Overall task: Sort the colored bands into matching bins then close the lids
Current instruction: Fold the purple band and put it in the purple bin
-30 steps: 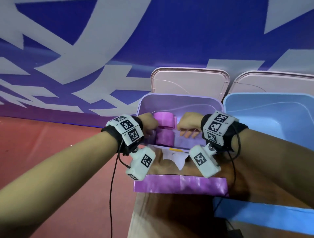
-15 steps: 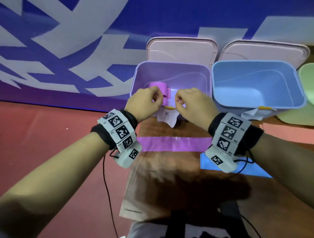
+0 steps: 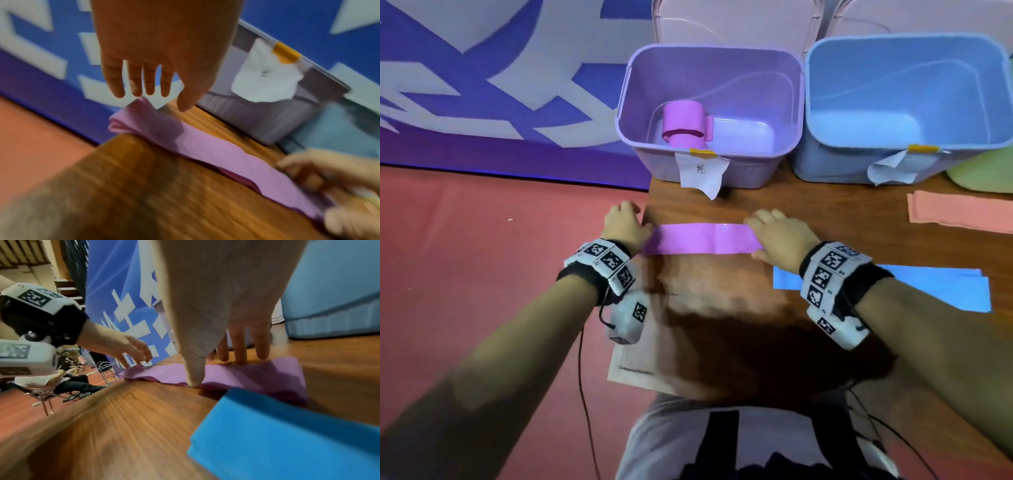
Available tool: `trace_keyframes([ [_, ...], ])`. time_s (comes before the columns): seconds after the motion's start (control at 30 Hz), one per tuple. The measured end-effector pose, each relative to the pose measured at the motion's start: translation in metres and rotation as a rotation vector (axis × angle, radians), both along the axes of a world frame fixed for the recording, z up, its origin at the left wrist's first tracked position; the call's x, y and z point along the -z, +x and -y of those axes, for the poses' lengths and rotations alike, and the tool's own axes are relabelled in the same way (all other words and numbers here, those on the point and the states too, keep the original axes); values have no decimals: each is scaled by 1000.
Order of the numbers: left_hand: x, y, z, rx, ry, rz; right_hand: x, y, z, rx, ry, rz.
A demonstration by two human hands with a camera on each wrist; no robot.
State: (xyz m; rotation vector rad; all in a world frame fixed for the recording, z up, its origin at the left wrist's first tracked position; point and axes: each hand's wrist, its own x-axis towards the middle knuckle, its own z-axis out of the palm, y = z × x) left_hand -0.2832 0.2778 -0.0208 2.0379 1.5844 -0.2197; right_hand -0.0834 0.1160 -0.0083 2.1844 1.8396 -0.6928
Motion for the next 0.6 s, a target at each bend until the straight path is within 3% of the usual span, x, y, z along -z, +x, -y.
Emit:
trace_keyframes([
  [0.1,14,-12,6,-208,-52,78,12,0,5,38,14,32],
  [0.2,17,-19,15,-275,50,159,18,-2,9,53,74,24],
  [0.3,12,-20,22,-277,194,229,23,-3,15,77,120,-15],
  [0.47,-7,-4,39,-242,218,383,23,-3,17,149,151,-111],
  [0.6,-23,15,55,-108,103,598,14,-9,7,257,298,-416],
])
